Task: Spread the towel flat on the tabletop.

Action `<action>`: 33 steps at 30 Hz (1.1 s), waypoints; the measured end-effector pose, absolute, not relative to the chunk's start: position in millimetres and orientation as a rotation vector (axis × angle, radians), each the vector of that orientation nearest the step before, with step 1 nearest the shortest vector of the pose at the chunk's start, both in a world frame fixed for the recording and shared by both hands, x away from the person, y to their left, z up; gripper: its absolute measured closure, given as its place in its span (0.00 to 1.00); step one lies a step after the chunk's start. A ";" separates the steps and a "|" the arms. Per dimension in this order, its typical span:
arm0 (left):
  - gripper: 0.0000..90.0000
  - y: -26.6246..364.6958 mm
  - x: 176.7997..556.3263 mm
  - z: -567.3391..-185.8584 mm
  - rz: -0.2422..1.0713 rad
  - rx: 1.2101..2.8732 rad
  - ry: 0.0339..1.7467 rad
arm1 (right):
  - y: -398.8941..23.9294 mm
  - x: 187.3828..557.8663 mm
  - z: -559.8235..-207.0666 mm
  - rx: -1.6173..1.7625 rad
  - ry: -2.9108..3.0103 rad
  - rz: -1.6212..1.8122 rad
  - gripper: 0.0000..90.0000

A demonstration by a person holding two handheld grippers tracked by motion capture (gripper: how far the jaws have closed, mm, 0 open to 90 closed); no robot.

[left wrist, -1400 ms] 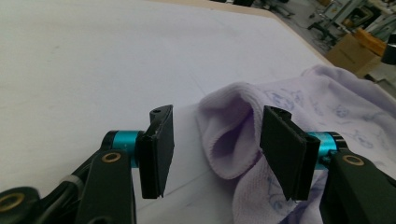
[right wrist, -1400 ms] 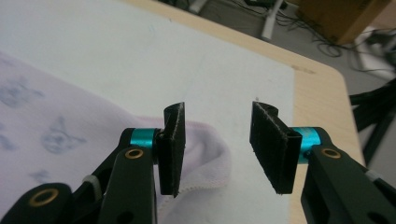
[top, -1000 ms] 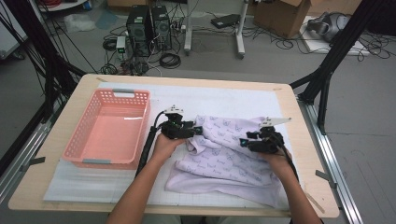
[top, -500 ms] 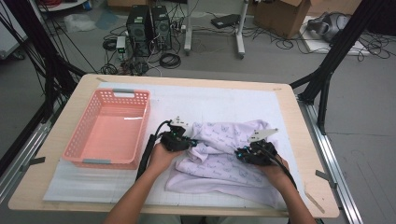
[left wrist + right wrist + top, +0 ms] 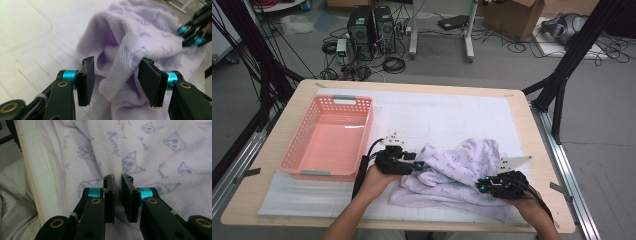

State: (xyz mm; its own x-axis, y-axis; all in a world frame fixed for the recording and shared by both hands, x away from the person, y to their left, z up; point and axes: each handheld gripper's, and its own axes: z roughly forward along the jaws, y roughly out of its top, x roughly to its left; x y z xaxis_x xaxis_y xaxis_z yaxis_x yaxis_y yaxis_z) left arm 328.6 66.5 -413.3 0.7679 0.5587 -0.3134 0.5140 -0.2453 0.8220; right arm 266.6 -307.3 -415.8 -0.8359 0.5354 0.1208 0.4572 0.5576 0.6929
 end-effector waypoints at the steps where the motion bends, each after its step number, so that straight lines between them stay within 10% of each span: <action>1: 0.53 68.1 330.8 -409.5 0.064 1.879 0.816 | -307.8 266.6 -417.2 0.860 2.679 1.133 0.91; 16: 0.74 48.8 391.3 -417.5 0.190 1.894 0.950 | -323.1 261.4 -397.3 0.843 2.405 1.260 0.69; 33: 0.53 8.8 374.5 -445.9 0.084 2.081 0.826 | -324.3 265.9 -403.5 0.870 2.400 1.279 0.69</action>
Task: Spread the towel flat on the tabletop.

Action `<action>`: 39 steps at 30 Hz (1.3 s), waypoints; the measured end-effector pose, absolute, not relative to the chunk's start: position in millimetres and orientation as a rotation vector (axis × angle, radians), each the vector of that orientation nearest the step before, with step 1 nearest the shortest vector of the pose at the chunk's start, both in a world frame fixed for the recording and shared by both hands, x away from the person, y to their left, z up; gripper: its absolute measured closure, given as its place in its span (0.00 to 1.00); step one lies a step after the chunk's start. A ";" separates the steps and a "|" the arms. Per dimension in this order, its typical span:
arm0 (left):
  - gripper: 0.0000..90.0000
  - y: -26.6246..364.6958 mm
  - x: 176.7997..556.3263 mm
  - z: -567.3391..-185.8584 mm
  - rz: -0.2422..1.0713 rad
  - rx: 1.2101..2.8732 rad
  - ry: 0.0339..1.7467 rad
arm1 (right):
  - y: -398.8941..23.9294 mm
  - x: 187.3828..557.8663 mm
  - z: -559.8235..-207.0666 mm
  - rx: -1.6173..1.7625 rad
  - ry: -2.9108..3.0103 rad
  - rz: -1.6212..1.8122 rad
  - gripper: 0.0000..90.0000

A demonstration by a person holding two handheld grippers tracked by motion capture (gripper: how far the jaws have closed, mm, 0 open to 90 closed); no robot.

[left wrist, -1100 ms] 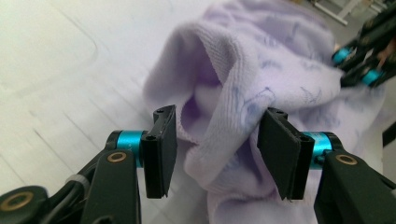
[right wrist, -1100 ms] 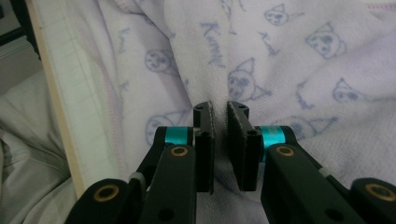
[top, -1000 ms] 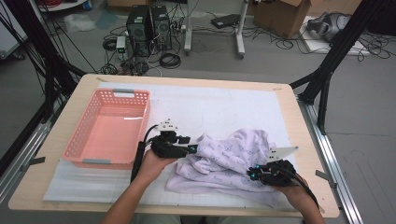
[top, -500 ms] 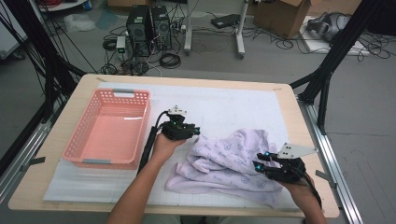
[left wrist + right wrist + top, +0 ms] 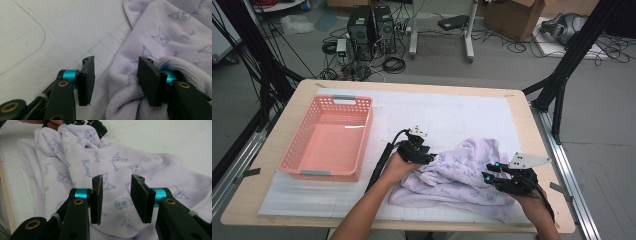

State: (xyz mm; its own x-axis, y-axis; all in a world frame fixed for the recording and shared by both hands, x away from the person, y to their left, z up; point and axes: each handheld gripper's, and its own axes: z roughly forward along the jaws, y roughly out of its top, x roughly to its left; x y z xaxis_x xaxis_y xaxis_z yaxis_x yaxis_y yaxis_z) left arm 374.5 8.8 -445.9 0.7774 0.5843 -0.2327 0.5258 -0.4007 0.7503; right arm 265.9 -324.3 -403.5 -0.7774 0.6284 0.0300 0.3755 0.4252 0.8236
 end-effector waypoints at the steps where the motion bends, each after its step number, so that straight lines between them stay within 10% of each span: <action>1: 0.53 7.5 373.3 -446.0 0.097 2.088 0.816 | -324.6 266.4 -404.3 0.875 2.399 1.277 0.68; 6: 0.59 4.2 370.8 -446.8 0.086 2.092 0.793 | -324.4 268.8 -406.0 0.891 2.394 1.287 0.69; 9: 0.90 4.5 371.2 -447.2 0.005 2.094 0.765 | -322.3 269.4 -406.6 0.887 2.401 1.286 0.69; 18: 0.94 22.0 376.5 -429.0 0.220 2.021 0.848 | -327.1 268.8 -406.1 0.912 2.366 1.291 0.69; 26: 0.93 56.6 384.7 -400.3 0.753 1.827 0.972 | -332.1 275.9 -407.4 1.023 2.258 1.243 0.68; 29: 0.85 63.4 389.9 -402.0 0.747 1.805 1.004 | -332.6 287.7 -406.2 1.090 2.205 1.227 0.67; 31: 0.58 65.7 391.9 -403.5 0.702 1.778 1.055 | -330.4 299.9 -405.3 1.124 2.189 1.209 0.66; 39: 0.55 70.0 392.2 -402.6 0.631 1.751 1.071 | -319.1 378.9 -390.8 1.320 2.136 1.161 0.57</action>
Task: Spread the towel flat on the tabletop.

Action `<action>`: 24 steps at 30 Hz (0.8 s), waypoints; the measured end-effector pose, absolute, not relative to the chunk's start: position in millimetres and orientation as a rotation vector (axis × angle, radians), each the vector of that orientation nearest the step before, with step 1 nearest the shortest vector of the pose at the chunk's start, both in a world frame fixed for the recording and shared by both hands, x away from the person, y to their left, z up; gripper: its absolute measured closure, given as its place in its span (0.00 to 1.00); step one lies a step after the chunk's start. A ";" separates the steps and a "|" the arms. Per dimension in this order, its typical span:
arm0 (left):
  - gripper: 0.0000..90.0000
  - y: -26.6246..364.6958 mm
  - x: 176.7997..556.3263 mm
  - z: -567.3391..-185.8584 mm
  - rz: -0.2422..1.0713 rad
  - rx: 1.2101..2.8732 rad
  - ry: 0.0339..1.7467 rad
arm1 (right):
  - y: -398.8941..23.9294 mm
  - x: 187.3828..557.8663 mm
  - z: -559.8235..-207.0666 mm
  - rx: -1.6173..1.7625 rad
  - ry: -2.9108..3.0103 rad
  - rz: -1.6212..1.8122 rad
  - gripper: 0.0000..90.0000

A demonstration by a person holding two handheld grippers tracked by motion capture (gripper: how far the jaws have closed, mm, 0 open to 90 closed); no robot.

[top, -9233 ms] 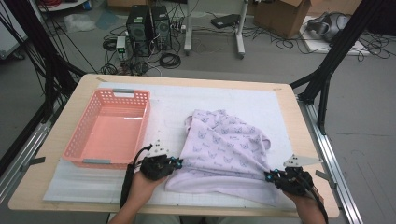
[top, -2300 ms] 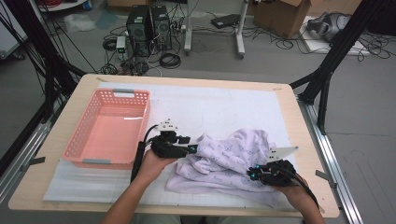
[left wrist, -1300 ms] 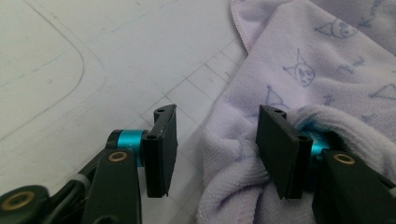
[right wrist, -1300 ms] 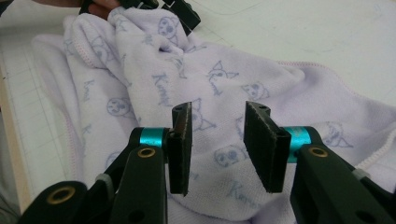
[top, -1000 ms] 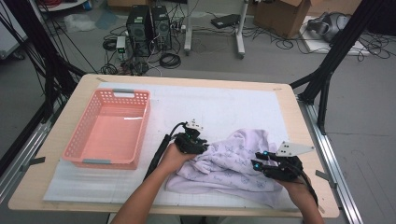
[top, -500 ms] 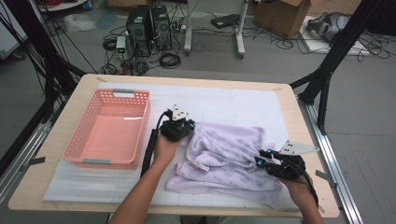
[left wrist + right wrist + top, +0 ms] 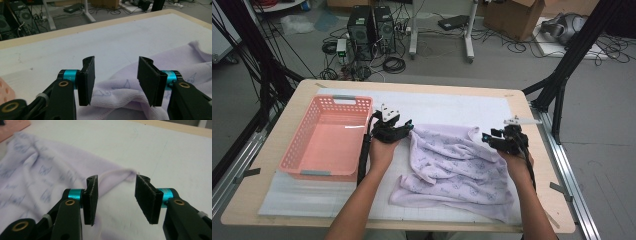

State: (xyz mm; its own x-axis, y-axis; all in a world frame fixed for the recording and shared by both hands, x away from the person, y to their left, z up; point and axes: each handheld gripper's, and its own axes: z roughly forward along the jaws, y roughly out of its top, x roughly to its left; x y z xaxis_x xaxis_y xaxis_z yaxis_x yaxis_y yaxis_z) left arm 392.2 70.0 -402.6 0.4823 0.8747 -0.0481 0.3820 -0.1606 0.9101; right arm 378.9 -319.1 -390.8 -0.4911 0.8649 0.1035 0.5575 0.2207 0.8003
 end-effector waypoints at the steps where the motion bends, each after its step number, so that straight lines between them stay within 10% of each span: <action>1: 0.55 70.0 393.5 -404.3 0.607 1.752 1.077 | -315.8 390.5 -391.6 1.334 2.149 1.145 0.55; 11: 0.46 56.6 416.4 -443.2 0.436 1.872 1.192 | -273.6 455.2 -431.7 1.305 2.333 0.893 0.53; 15: 0.47 48.7 415.9 -446.3 0.476 1.897 1.174 | -270.6 452.2 -430.8 1.217 2.346 0.839 0.92; 19: 0.84 47.6 411.3 -439.8 0.546 1.960 1.120 | -277.2 444.0 -415.4 1.183 2.235 0.898 0.95; 24: 0.88 54.3 401.6 -417.7 0.618 1.784 1.056 | -292.9 423.9 -379.7 1.075 1.955 1.046 0.95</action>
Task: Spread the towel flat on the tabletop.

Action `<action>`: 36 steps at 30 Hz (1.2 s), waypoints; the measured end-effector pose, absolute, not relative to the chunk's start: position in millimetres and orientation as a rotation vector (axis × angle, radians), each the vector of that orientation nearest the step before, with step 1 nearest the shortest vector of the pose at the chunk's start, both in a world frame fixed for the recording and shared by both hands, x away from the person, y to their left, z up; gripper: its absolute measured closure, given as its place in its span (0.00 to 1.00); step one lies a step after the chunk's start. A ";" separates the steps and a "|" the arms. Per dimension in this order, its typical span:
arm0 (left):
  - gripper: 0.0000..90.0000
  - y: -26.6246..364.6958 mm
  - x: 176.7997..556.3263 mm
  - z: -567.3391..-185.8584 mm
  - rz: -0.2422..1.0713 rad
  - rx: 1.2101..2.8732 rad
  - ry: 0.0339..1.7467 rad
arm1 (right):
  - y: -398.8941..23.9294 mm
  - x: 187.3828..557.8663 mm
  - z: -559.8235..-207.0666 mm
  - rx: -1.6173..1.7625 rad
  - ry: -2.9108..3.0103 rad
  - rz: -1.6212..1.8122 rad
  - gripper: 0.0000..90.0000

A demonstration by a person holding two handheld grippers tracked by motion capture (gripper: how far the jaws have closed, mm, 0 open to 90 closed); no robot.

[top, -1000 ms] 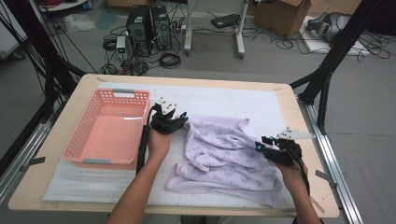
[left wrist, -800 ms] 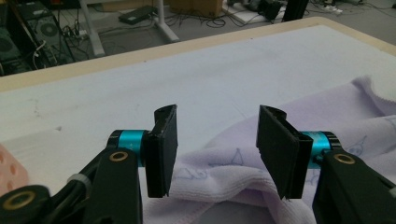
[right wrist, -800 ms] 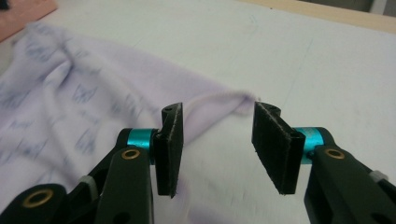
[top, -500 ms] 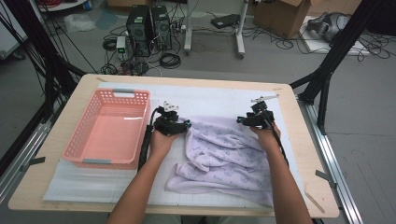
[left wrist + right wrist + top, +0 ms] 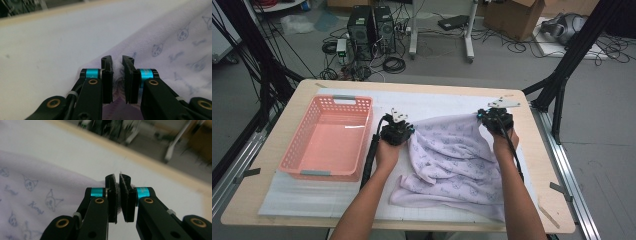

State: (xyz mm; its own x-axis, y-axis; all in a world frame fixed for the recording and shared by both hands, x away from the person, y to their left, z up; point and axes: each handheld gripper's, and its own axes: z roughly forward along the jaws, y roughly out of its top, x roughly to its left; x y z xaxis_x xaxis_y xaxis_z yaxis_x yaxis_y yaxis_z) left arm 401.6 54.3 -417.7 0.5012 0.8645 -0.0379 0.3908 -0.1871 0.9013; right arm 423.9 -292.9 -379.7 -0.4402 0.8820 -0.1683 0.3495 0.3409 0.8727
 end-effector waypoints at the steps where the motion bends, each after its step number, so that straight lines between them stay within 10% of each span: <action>1: 0.88 54.0 398.7 -413.6 0.630 1.768 1.033 | -295.2 419.4 -374.3 1.067 1.925 1.085 0.94; 20: 0.82 65.3 330.0 -432.3 0.220 1.981 0.898 | -326.8 341.9 -416.6 1.015 2.535 0.983 0.93; 26: 0.53 69.2 343.4 -412.1 0.327 1.869 0.910 | -332.6 344.4 -400.5 1.030 2.520 1.062 0.81; 36: 0.59 74.9 395.1 -423.2 0.353 1.898 1.081 | -330.6 350.8 -389.5 1.026 2.449 1.105 0.80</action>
State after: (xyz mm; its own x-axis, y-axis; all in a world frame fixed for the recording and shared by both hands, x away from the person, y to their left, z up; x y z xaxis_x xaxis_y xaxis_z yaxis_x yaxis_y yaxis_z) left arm 395.1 74.9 -423.2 0.5778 0.7977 -0.1727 0.5425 -0.2173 0.8114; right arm 350.8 -330.6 -389.5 -0.7150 0.6976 0.0457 0.4958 0.4600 0.7366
